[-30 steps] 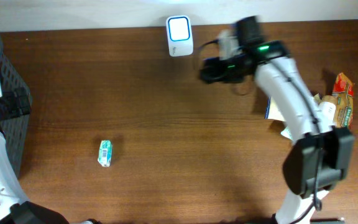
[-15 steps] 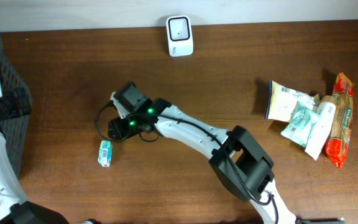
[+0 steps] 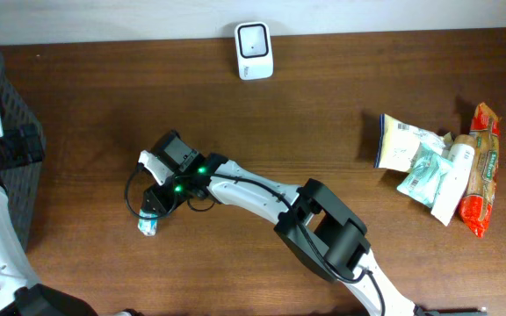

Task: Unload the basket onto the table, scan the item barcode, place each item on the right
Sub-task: 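Move the right gripper to the small green-white box and grasp it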

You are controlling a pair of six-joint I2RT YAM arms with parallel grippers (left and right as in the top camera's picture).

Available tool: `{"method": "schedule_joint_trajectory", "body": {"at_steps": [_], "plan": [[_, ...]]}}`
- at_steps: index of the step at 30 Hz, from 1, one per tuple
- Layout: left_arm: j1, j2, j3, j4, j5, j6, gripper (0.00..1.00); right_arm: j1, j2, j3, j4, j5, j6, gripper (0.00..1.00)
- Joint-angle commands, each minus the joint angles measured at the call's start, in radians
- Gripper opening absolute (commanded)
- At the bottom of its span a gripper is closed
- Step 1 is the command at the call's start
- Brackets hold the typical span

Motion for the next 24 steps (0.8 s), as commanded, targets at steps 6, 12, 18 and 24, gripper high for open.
{"method": "schedule_joint_trajectory", "body": {"at_steps": [6,12,18,24], "plan": [[0.003,0.004,0.005,-0.001,0.011,-0.003,0.99,-0.027,0.032,0.012,0.022,-0.101,-0.003,0.08],[0.003,0.004,0.005,-0.001,0.011,-0.003,0.99,-0.034,0.032,0.013,0.022,-0.122,-0.003,0.04],[0.003,0.004,0.005,-0.001,0.011,-0.003,0.99,-0.037,0.027,0.015,0.018,-0.127,-0.004,0.61],[0.003,0.004,0.005,-0.001,0.011,-0.003,0.99,-0.010,0.027,0.016,0.007,-0.087,-0.015,0.64]]}}
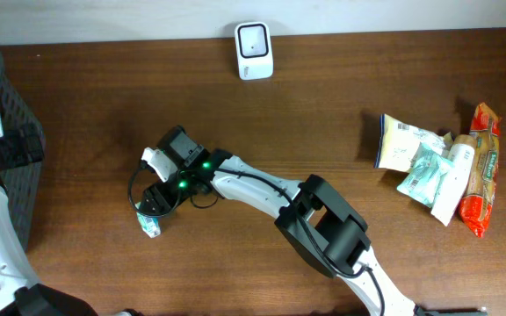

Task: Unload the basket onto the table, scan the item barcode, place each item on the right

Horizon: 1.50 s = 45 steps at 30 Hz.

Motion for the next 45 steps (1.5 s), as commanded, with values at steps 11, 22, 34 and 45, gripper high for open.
{"method": "schedule_joint_trajectory", "body": {"at_steps": [11,22,34,45], "plan": [[0.003,0.004,0.005,-0.001,0.011,-0.003,0.99,0.040,0.014,0.016,-0.095,0.042,-0.100,0.45],[0.003,0.004,0.005,-0.001,0.011,-0.003,0.99,0.038,0.007,0.080,-0.216,0.066,-0.224,0.04],[0.003,0.004,0.005,-0.001,0.011,-0.003,0.99,-0.296,-0.067,0.298,-0.888,0.299,-0.019,0.04],[0.003,0.004,0.005,-0.001,0.011,-0.003,0.99,-0.329,-0.080,0.055,-0.671,0.283,0.170,0.36]]}}
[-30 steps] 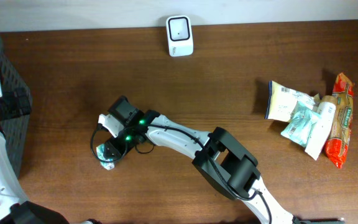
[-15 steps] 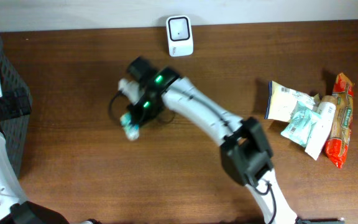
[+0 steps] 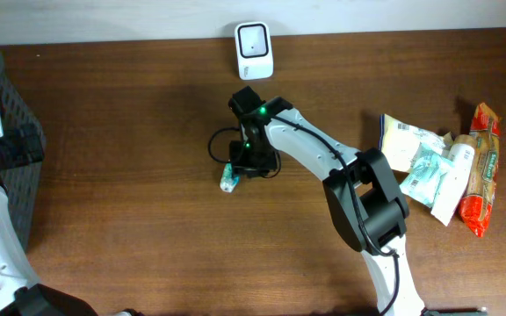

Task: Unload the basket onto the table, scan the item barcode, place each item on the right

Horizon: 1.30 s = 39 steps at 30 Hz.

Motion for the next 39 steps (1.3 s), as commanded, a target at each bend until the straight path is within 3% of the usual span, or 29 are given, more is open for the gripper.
{"method": "schedule_joint_trajectory", "body": {"at_steps": [1,3,4,7,15,18,21,25,29,34,36,39], "plan": [[0.003,0.004,0.005,-0.001,0.011,-0.002,0.99,-0.035,-0.015,0.066,-0.077,-0.013,-0.102,0.38],[0.003,0.004,0.005,-0.001,0.011,-0.003,0.99,-0.064,-0.033,0.177,-0.169,-0.018,-0.219,0.43],[0.003,0.004,0.005,-0.001,0.011,-0.003,0.99,-0.073,-0.033,0.235,-0.204,-0.018,-0.278,0.50],[0.003,0.004,0.005,-0.001,0.011,-0.003,0.99,-0.084,-0.033,0.298,-0.187,-0.018,-0.435,0.60],[0.003,0.004,0.005,-0.001,0.011,-0.003,0.99,-0.060,0.049,0.286,-0.006,-0.018,-0.426,0.55],[0.003,0.004,0.005,-0.001,0.011,-0.003,0.99,-0.030,0.099,0.285,0.008,-0.018,-0.425,0.45],[0.003,0.004,0.005,-0.001,0.011,-0.003,0.99,0.013,0.147,0.285,0.006,0.011,-0.425,0.44],[0.003,0.004,0.005,-0.001,0.011,-0.003,0.99,0.014,0.149,0.285,-0.071,0.185,-0.383,0.41],[0.003,0.004,0.005,-0.001,0.011,-0.003,0.99,-0.020,0.149,0.285,-0.189,0.195,-0.382,0.36],[0.003,0.004,0.005,-0.001,0.011,-0.002,0.99,-0.063,0.143,0.355,-0.280,0.160,-0.376,0.38],[0.003,0.004,0.005,-0.001,0.011,-0.002,0.99,-0.086,0.141,0.421,-0.339,0.159,-0.381,0.44],[0.003,0.004,0.005,-0.001,0.011,-0.003,0.99,-0.111,0.141,0.477,-0.412,0.055,-0.545,0.45]]}}
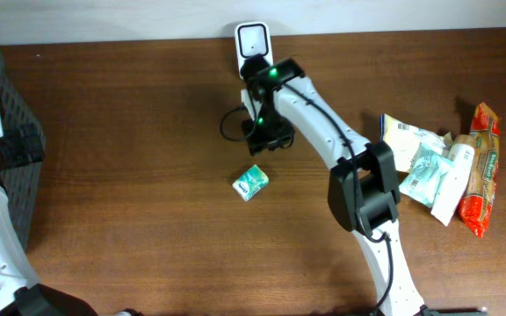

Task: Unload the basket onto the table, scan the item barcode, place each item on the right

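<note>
A small green-and-white packet (250, 182) lies on the brown table by itself, below the right arm's wrist. My right gripper (267, 140) hangs a little below the white barcode scanner (254, 50) at the back edge. It is apart from the packet, with nothing in it, and looks open. The scanner's dark window faces up. My left arm sits at the far left edge, and its fingers cannot be made out.
A dark mesh basket (7, 96) stands at the left edge under the left arm. At the right lies a pile of packaged goods (437, 167), among them a red wrapper (481, 171). The right arm (323, 105) reaches diagonally across the middle.
The right gripper has moved up and right, closer to the scanner. The packet it was holding now lies loose on the table, face up, a little right of where it was.
The right gripper was first down on the packet at the left-middle of the table, and stayed there a moment later. Then it held the packet below the scanner. Now the packet rests alone on the table and the gripper is nearer the scanner.
</note>
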You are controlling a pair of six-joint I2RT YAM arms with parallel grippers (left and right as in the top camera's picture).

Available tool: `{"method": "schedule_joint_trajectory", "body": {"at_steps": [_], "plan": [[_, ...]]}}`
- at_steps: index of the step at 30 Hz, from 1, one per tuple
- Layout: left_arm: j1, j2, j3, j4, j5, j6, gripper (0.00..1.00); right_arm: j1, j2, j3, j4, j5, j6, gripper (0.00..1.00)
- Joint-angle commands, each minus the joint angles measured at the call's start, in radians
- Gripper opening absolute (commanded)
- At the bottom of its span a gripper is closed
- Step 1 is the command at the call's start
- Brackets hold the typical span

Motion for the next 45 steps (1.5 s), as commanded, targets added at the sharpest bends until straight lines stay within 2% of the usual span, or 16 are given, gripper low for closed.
{"method": "schedule_joint_trajectory", "body": {"at_steps": [1,7,14,17,22,27,29,30,31,34,38,41,42,43,44,45], "plan": [[0.003,0.004,0.005,-0.001,0.011,-0.002,0.99,-0.013,0.002,0.019,-0.011,-0.076,-0.126,0.44],[0.003,0.004,0.005,-0.001,0.011,-0.003,0.99,0.010,0.007,-0.137,0.106,-0.058,-0.108,0.43],[0.003,0.004,0.005,-0.001,0.011,-0.003,0.99,0.014,0.007,-0.148,-0.119,-0.182,-0.108,0.43],[0.003,0.004,0.005,-0.001,0.011,-0.003,0.99,0.033,0.007,-0.148,-0.148,-0.185,-0.107,0.43],[0.003,0.004,0.005,-0.001,0.011,-0.003,0.99,0.108,0.007,-0.149,0.023,-0.116,-0.107,0.43],[0.003,0.004,0.005,-0.001,0.011,-0.003,0.99,0.160,0.007,-0.150,0.081,-0.078,-0.107,0.42],[0.003,0.004,0.005,-0.001,0.011,-0.003,0.99,0.164,0.007,-0.157,0.141,0.050,-0.016,0.34],[0.003,0.004,0.005,-0.001,0.011,-0.003,0.99,0.164,0.007,-0.166,0.172,0.135,0.047,0.24],[0.003,0.004,0.005,-0.001,0.011,-0.003,0.99,0.164,0.007,-0.183,0.200,0.210,0.097,0.20],[0.003,0.004,0.005,-0.001,0.011,-0.003,0.99,0.164,0.007,-0.220,0.214,0.252,0.148,0.19],[0.003,0.004,0.005,-0.001,0.011,-0.002,0.99,0.163,0.007,-0.225,0.215,0.250,0.432,0.12],[0.003,0.004,0.005,-0.001,0.011,-0.003,0.99,0.163,0.007,-0.225,0.224,0.130,0.815,0.13],[0.003,0.004,0.005,-0.001,0.011,-0.003,0.99,0.164,0.007,-0.225,0.224,0.081,0.956,0.31],[0.003,0.004,0.005,-0.001,0.011,-0.003,0.99,0.165,0.007,-0.225,0.227,0.042,1.060,0.62],[0.003,0.004,0.005,-0.001,0.011,-0.003,0.99,0.165,0.007,-0.225,0.238,0.012,1.130,0.82],[0.003,0.004,0.005,-0.001,0.011,-0.003,0.99,0.165,0.007,-0.225,0.264,-0.003,1.157,0.90]]}}
